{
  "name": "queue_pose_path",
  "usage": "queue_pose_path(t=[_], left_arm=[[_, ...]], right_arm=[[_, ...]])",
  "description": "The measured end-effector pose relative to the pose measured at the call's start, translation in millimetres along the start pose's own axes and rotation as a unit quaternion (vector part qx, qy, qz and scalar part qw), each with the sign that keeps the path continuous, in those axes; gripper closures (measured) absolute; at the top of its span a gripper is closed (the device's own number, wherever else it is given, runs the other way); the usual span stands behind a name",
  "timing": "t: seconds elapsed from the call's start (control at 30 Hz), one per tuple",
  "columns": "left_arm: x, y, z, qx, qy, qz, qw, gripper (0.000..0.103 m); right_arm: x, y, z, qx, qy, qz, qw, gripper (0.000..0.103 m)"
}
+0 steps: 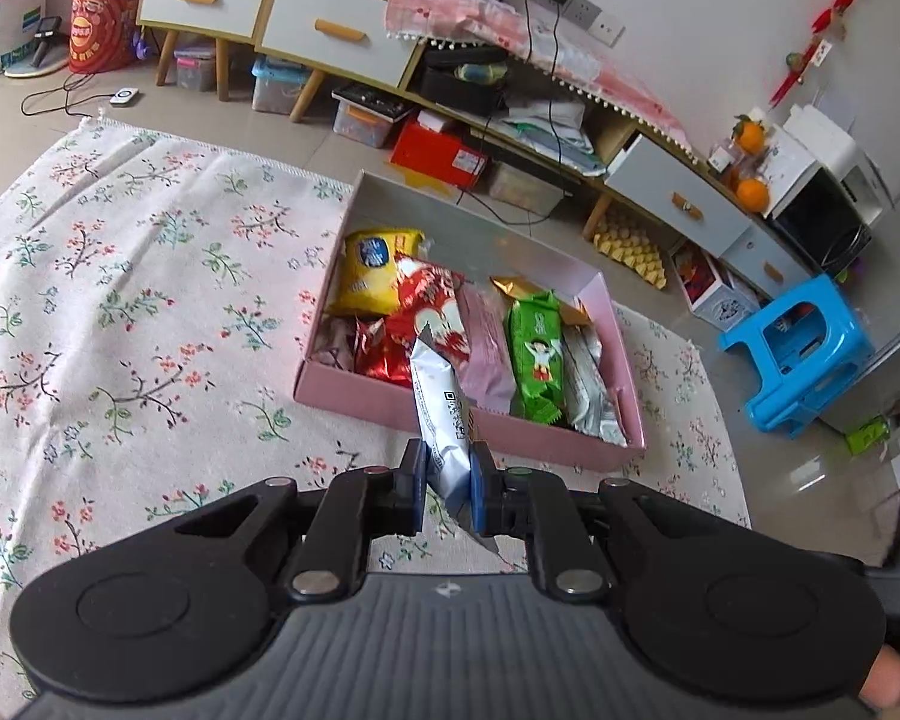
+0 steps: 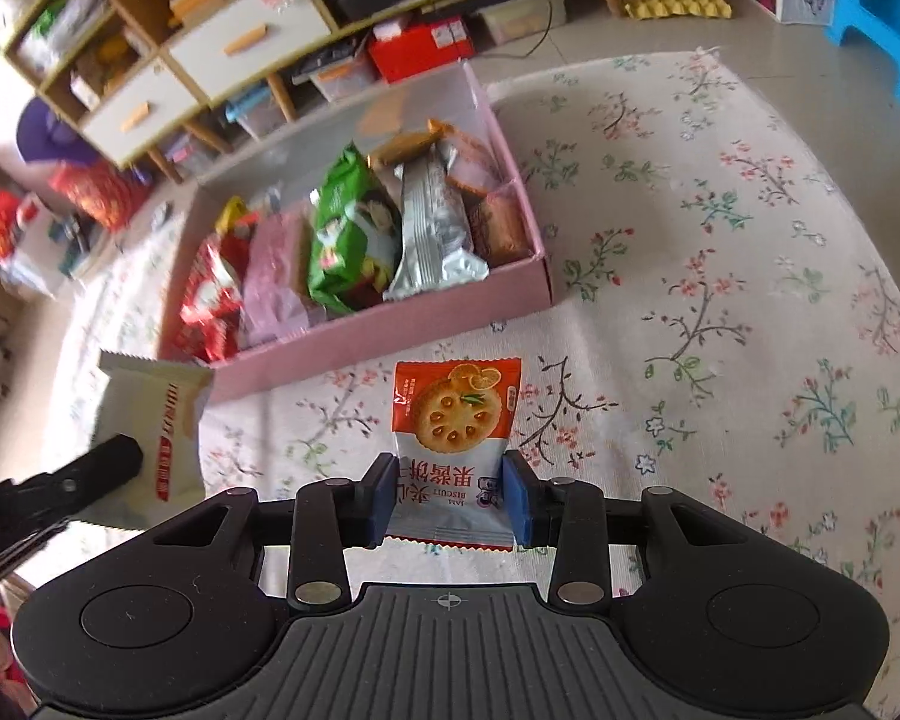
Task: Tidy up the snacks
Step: 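Grasp the white-and-yellow pack with the left gripper while the right gripper grasps the orange cracker packet, then carry both packets over the pink box and open both grippers inside it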
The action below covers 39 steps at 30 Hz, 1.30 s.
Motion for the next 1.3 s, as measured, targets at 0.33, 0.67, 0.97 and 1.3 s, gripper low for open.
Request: queue_pose_path(t=[0.33,0.67,0.97,1.3], left_arm=[[-25,-19,42,0.050,-0.041,-0.011,0.9979,0.090],[-23,-8,73,0.086,-0.061,-0.047,0.9933,0.090],[-8,25,79,0.084,-0.015,-0.067,0.9940,0.090],[11,70,81,0.055,-0.032,-0.078,0.9949,0.090]], right_arm=[[7,-24,19,0.061,0.011,0.007,0.998,0.067],[4,-18,48,0.092,0.008,0.002,0.996,0.067],[0,-4,71,0.109,0.012,0.013,0.994,0.067],[9,20,113,0.126,0.042,0.024,0.991,0.067]])
Point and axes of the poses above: each gripper's, at about its wrist camera, not at the fingertips, and y roughly the way its jaws point, x to its right, z to its top, the point moved 8 cm from there along y, roughly the way its jaws point, and after that the axes turned 7 degrees about -y, right-handed, at the moved point
